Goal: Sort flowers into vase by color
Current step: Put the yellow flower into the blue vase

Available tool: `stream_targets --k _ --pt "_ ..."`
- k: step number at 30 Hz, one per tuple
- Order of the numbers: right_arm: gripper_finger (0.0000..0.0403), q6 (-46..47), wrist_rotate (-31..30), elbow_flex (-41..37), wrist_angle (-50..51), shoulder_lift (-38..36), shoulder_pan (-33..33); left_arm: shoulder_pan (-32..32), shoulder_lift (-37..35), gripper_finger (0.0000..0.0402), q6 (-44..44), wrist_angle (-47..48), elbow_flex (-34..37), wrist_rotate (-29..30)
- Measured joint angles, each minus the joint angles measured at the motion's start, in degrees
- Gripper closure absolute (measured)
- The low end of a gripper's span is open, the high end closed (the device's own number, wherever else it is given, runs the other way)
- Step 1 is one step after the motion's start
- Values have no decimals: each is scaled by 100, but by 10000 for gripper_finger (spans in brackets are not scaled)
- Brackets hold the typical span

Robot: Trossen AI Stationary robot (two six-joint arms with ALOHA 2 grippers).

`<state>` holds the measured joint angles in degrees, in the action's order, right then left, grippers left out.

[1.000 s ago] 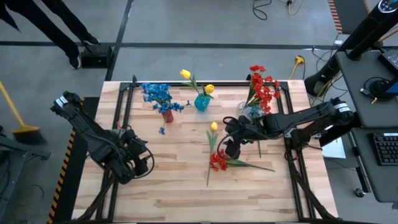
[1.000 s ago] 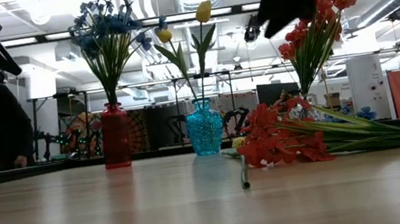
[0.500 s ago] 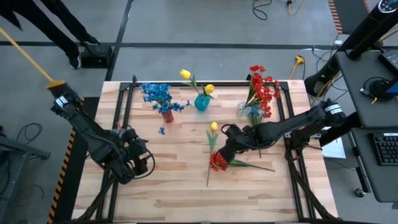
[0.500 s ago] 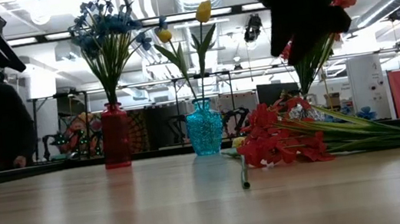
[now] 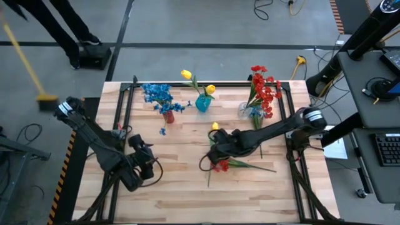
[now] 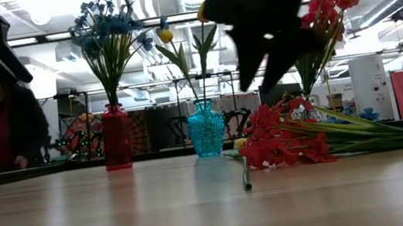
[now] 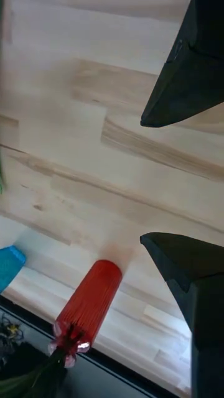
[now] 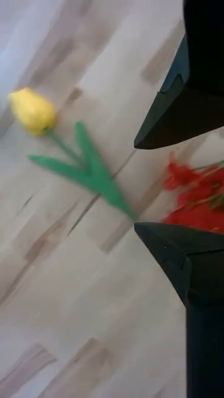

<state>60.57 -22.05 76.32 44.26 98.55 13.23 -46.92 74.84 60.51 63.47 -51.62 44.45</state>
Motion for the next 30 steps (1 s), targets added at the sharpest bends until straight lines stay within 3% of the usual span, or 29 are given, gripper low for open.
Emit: stream_targets --k 6,10,20,30 --pt "207 -361 -45 531 55 617 -380 -105 452 130 63 -356 0 0" --pt "206 -357 273 587 139 854 -701 -212 755 130 146 -763 0 1" --pt "206 -205 253 568 -42 956 -852 -311 1470 130 490 -1249 -1 -22" --pt "206 88 101 398 -307 957 -852 -525 1632 130 560 -1258 -318 249"
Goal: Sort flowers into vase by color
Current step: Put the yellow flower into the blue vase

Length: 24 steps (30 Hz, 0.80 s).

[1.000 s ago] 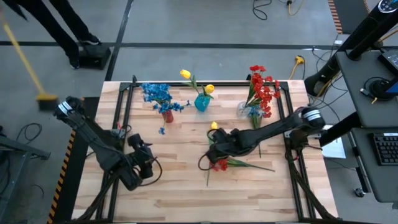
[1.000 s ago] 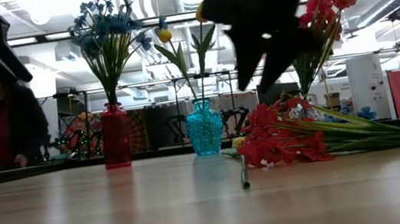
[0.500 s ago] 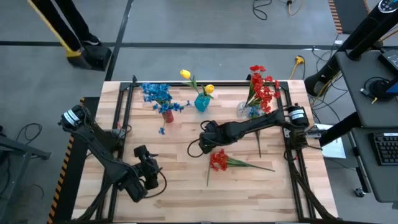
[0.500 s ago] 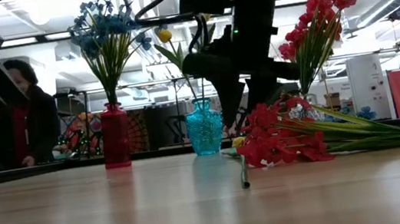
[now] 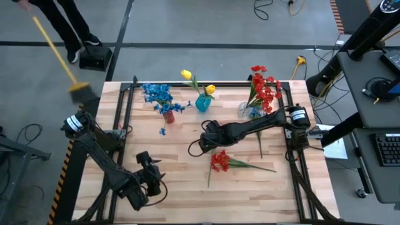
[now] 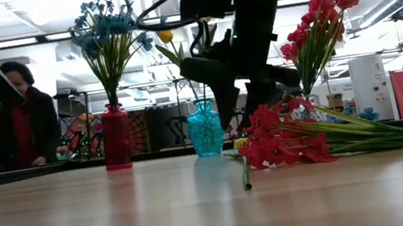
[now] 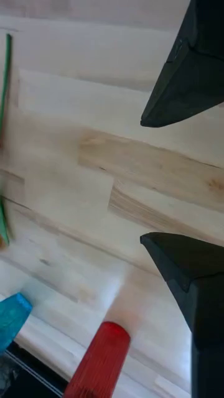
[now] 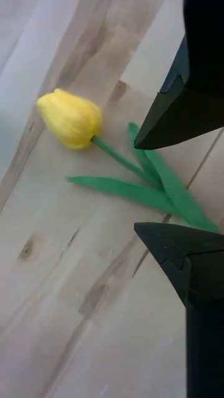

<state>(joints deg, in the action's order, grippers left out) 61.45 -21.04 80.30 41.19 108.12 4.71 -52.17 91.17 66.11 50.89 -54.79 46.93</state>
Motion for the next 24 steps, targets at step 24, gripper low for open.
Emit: stream_targets --k 24 --pt "151 116 -175 -275 -424 0 -15 -4 147 130 113 -135 -32 52"
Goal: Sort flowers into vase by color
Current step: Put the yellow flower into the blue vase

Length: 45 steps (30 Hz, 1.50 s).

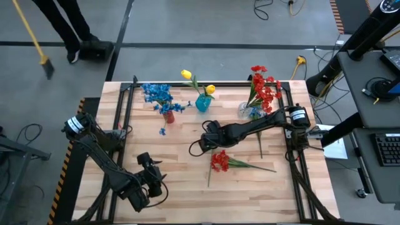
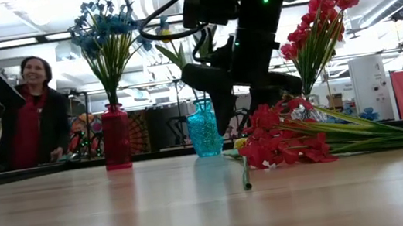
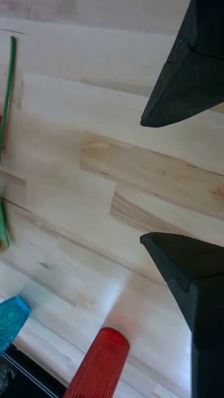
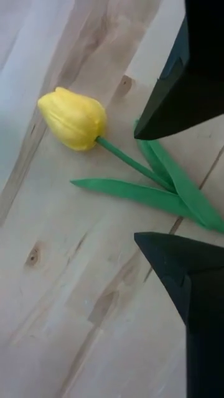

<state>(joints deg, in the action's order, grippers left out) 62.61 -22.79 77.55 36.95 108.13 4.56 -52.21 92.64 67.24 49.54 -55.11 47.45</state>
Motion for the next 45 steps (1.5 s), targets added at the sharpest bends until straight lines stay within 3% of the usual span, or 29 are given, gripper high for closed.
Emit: stream_targets --k 6,17,28,33,45 --pt "125 230 6 -158 -126 0 0 0 0 130 0 -4 0 1" --pt "155 188 -109 -357 -667 9 -11 0 0 130 -1 -7 2 4" --pt "165 177 -223 -269 -706 602 -48 0 0 130 -2 -27 11 8" --pt "205 164 -208 -217 -678 579 -57 0 0 130 -2 -44 17 12" --pt "367 -79 -94 -220 -733 491 -87 -46 0 130 295 -103 24 163"
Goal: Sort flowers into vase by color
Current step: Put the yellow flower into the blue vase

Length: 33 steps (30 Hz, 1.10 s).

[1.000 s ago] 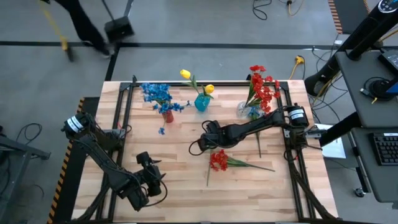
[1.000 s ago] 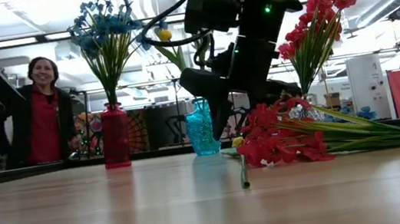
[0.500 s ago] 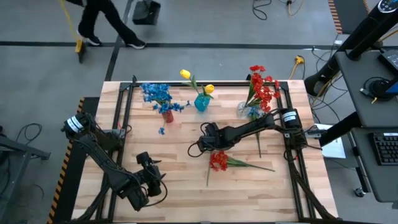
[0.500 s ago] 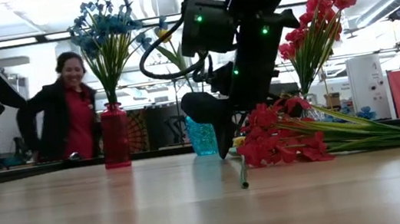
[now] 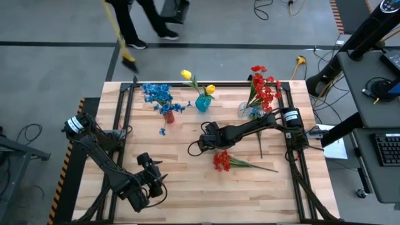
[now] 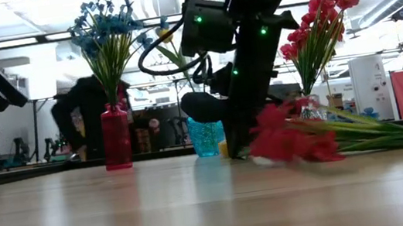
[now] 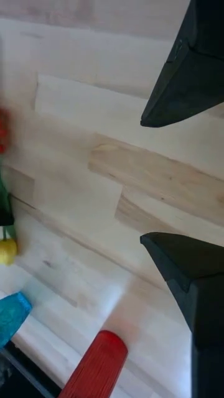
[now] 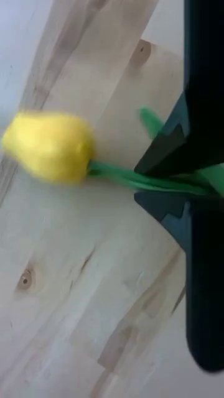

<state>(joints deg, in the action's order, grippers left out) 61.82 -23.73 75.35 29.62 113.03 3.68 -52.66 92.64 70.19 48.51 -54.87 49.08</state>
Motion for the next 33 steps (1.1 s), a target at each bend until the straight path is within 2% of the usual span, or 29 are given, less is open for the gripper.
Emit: stream_targets --k 3,11,15,21,27,33 --pt "388 -147 18 2 -16 -11 2 -30 -1 130 -30 -12 0 -13" --pt "390 -893 149 208 -7 -437 66 -22 -23 130 -380 43 -147 -10" --pt "390 -1475 113 228 -295 -917 196 -22 -76 130 -1143 200 -461 55" --pt "390 -2769 -452 163 -1520 -1632 588 -25 -213 130 -2346 231 -724 1022" --pt "390 -4315 -627 48 -3010 -1976 764 -3 -540 130 -3231 198 -733 1146" --pt "390 -5383 -638 48 -3678 -2174 713 0 -1195 145 -4616 -294 -730 1202"
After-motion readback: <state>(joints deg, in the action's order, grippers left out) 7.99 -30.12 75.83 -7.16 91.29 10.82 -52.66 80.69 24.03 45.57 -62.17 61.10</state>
